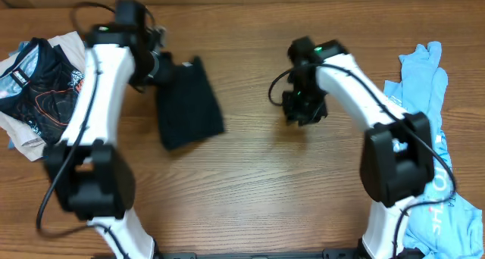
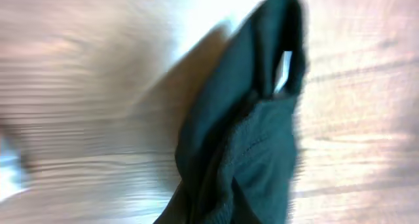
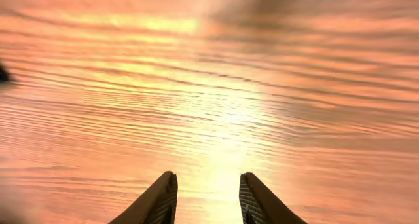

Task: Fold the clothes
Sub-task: 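Lift the folded black shirt with the left gripper toward the left stack, then place the black shirt on top of the left stack and release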

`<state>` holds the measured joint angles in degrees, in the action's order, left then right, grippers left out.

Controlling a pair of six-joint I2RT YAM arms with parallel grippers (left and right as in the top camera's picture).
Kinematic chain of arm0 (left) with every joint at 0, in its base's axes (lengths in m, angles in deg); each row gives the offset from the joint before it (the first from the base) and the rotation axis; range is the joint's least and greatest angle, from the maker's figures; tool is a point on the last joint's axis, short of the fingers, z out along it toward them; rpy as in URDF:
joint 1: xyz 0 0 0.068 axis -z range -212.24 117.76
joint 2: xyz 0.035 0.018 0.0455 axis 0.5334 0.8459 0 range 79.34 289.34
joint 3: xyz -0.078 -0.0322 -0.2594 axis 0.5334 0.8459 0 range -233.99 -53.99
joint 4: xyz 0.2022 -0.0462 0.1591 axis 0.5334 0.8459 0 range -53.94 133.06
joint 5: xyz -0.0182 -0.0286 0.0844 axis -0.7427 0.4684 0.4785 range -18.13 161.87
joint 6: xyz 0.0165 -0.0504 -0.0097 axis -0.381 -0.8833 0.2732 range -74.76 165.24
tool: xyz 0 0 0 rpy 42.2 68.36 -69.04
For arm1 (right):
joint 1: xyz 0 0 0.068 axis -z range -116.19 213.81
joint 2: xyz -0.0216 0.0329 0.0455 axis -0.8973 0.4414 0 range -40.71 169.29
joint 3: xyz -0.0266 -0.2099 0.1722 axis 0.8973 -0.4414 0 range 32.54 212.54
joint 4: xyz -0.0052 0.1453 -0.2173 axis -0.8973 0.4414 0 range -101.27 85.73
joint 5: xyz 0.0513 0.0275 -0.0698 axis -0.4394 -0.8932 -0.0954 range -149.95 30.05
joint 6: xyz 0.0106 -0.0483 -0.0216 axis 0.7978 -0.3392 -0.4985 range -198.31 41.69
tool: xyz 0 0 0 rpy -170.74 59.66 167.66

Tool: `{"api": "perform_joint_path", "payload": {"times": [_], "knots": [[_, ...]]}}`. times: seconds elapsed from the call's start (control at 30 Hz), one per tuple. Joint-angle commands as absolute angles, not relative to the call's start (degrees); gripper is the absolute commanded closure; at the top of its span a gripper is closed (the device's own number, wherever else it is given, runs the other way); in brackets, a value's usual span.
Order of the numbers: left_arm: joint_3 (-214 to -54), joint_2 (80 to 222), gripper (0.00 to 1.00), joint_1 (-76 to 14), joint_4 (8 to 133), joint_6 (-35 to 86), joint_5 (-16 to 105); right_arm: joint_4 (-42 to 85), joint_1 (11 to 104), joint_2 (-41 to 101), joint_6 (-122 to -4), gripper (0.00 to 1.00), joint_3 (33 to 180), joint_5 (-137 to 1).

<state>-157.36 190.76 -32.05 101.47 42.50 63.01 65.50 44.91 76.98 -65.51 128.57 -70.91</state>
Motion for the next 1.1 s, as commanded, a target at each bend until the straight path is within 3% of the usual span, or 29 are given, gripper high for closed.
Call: {"api": "perform_joint_path", "payload": {"times": [0.0, 0.27, 1.07], "knots": [[-160.95, 183.96, 0.96, -34.13, 102.06, 44.05, 69.85, 66.27, 46.94, 71.25, -65.97, 0.65, 130.76, -68.92], [-164.86, 178.21, 0.96, -40.9, 101.82, 44.23, 76.36, 68.19, 49.41, 70.75, -65.99, 0.64, 130.76, -68.92], [-166.24, 183.63, 0.96, -59.5, 91.41, 45.28, 74.85, 68.82, 49.41, 70.75, -65.9, 0.64, 130.76, -68.96]]}}
